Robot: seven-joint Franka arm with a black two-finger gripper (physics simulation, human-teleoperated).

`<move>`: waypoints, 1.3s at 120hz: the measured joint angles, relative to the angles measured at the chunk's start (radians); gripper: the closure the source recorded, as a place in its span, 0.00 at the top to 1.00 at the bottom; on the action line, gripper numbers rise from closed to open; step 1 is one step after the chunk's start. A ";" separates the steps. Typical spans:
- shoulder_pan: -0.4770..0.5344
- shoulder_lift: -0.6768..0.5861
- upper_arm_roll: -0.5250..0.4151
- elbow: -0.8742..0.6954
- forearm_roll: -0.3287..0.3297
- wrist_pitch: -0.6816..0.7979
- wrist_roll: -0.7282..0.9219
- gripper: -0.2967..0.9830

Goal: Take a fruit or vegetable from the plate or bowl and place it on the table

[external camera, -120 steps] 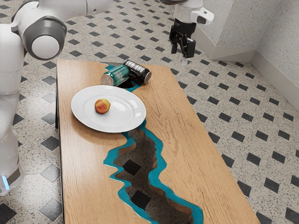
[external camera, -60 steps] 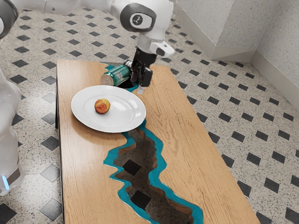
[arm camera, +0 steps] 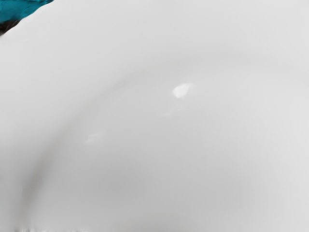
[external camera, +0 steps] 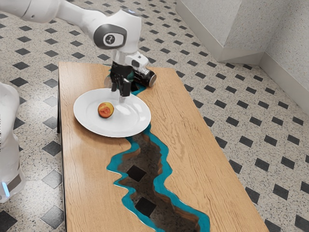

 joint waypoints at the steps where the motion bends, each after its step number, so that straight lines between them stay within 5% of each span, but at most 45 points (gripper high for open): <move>1: 0.003 -0.002 0.000 -0.003 0.000 0.001 0.000 0.77; 35: 0.041 -0.106 -0.008 -0.109 0.008 0.015 -0.005 0.77; 156: 0.055 -0.142 -0.070 -0.183 0.011 0.021 -0.028 0.77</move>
